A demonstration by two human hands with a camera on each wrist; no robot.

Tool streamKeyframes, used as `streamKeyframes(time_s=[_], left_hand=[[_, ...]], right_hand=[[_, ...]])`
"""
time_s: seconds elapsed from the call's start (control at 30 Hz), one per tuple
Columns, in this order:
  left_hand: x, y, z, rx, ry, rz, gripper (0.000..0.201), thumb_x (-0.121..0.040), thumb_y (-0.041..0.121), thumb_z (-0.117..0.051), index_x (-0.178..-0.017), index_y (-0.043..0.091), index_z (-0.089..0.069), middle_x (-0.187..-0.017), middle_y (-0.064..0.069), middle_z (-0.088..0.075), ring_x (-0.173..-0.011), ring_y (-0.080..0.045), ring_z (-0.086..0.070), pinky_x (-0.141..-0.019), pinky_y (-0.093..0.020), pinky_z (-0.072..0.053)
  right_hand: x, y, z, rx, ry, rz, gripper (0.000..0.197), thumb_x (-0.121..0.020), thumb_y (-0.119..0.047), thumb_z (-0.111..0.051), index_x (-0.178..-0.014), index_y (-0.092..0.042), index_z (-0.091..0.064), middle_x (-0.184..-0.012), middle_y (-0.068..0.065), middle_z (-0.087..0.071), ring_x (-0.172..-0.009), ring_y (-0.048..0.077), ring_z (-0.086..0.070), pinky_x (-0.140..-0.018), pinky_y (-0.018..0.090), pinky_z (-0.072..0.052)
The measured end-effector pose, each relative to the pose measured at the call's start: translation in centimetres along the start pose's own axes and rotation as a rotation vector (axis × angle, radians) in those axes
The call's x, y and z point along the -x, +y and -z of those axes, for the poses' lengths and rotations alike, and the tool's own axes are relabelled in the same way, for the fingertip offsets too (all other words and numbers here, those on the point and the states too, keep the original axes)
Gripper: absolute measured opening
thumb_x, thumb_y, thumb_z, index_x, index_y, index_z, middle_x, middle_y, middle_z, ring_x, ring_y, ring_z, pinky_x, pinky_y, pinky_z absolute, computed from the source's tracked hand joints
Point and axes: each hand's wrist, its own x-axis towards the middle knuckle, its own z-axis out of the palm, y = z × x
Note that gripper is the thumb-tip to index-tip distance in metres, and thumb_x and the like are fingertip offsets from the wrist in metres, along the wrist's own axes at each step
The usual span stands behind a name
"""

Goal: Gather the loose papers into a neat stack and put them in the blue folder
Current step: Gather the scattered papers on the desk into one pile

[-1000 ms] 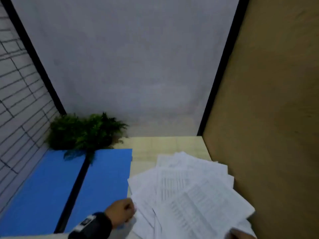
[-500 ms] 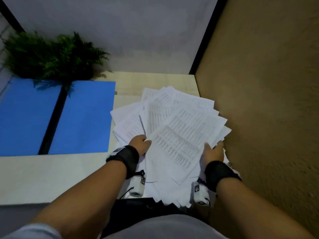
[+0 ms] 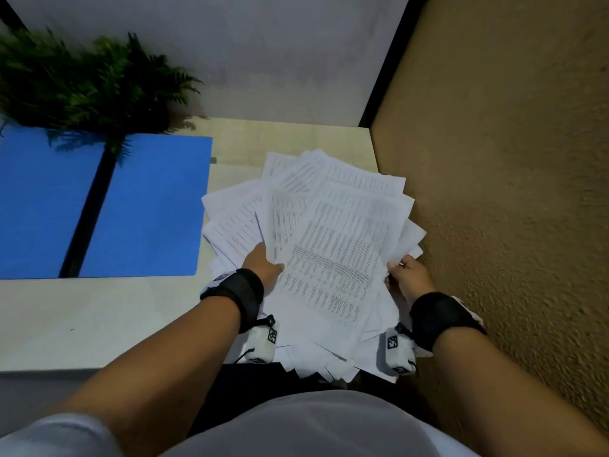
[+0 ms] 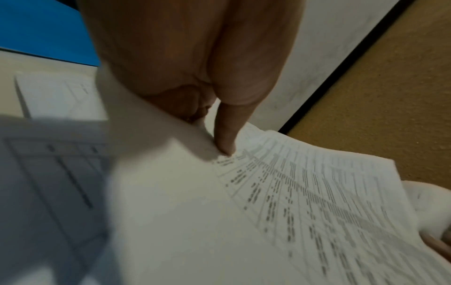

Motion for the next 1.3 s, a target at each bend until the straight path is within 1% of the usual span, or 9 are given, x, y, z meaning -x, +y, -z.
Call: streamKeyframes(time_s=[0.1,0.23,0.37,0.53,0.67,0.93,1.03,1.13,1.3], left_hand=[[-0.5,-0.6,0.1,-0.056,0.082,0.002,0.046,-0.096,0.006,-0.050,-0.140,-0.001,-0.042,-0.143,-0.019,-0.049,-0.129,-0.034,-0.048,-0.104,-0.032,-0.037],[-0.9,-2.6,1.8,-0.007,0.338,0.146,0.032,-0.094,-0.004,-0.040,-0.125,-0.002,-0.046,-0.116,-0.015,-0.054,-0.112,-0.035,-0.055,-0.087,-0.029,-0.041],[-0.5,-3.8,2.3,0.023,0.355,0.252,0.040,-0.094,0.008,-0.049,-0.132,-0.003,-0.045,-0.135,-0.024,-0.050,-0.121,-0.040,-0.051,-0.102,-0.041,-0.043],[-0.5,-3.6,1.5,0.123,0.415,0.093,0.043,-0.087,0.017,-0.067,-0.122,-0.003,-0.052,-0.126,-0.022,-0.057,-0.114,-0.039,-0.057,-0.095,-0.041,-0.048],[-0.1,-3.7,2.2,0.310,0.452,0.008,0.021,-0.087,-0.001,-0.057,-0.108,0.003,-0.056,-0.108,-0.017,-0.064,-0.098,-0.033,-0.061,-0.081,-0.033,-0.045],[1.3,-3.2,4.1,0.217,0.312,-0.109,0.037,-0.095,-0.004,-0.050,-0.131,0.007,-0.050,-0.112,-0.006,-0.058,-0.096,-0.022,-0.054,-0.085,-0.024,-0.040],[1.1,-3.2,4.4,0.214,0.224,-0.108,0.035,-0.098,0.000,-0.046,-0.132,0.007,-0.050,-0.115,-0.006,-0.058,-0.103,-0.026,-0.056,-0.088,-0.026,-0.040],[0.2,-2.9,5.3,0.205,0.127,-0.079,0.036,-0.098,0.002,-0.048,-0.132,0.009,-0.052,-0.118,-0.009,-0.062,-0.109,-0.028,-0.058,-0.095,-0.034,-0.045],[-0.2,-2.8,6.3,0.240,0.028,-0.022,0.022,-0.096,0.008,-0.051,-0.116,0.014,-0.057,-0.115,-0.008,-0.064,-0.110,-0.031,-0.060,-0.097,-0.037,-0.045]], right_hand=[[-0.2,0.5,0.3,-0.101,0.131,-0.008,0.016,-0.098,-0.013,-0.050,-0.109,-0.016,-0.062,-0.108,0.015,-0.066,-0.092,0.033,-0.063,-0.076,0.044,-0.052],[0.3,-0.5,0.6,0.017,0.351,-0.011,0.030,-0.102,-0.016,-0.042,-0.130,-0.004,-0.046,-0.128,0.013,-0.057,-0.111,0.031,-0.055,-0.096,0.043,-0.045],[0.1,0.1,-0.6,-0.145,0.230,-0.011,0.039,-0.091,-0.007,-0.061,-0.128,-0.011,-0.050,-0.127,0.005,-0.062,-0.108,0.026,-0.061,-0.094,0.045,-0.050],[0.2,-0.1,-2.0,-0.185,0.164,-0.102,0.035,-0.088,-0.005,-0.064,-0.121,-0.016,-0.061,-0.119,0.008,-0.068,-0.104,0.033,-0.065,-0.095,0.052,-0.050],[1.9,-3.6,-1.0,0.074,0.366,0.151,0.036,-0.090,0.003,-0.050,-0.125,-0.003,-0.057,-0.119,0.018,-0.064,-0.109,0.033,-0.061,-0.088,0.032,-0.045],[7.9,-13.5,2.9,0.252,0.656,0.764,0.026,-0.089,-0.005,-0.049,-0.114,0.002,-0.055,-0.105,0.020,-0.065,-0.091,0.024,-0.059,-0.072,0.021,-0.037],[9.2,-15.4,3.0,0.067,0.598,0.854,0.036,-0.090,-0.007,-0.050,-0.125,-0.004,-0.053,-0.113,0.002,-0.061,-0.101,0.003,-0.057,-0.086,0.017,-0.045],[8.6,-14.9,2.3,0.045,0.494,0.799,0.039,-0.090,-0.009,-0.049,-0.129,-0.007,-0.051,-0.119,0.003,-0.059,-0.112,0.018,-0.059,-0.097,0.027,-0.047],[4.7,-9.1,-1.0,0.301,0.181,0.483,0.036,-0.093,-0.001,-0.046,-0.128,-0.001,-0.050,-0.113,0.013,-0.058,-0.104,0.024,-0.055,-0.090,0.033,-0.042]])
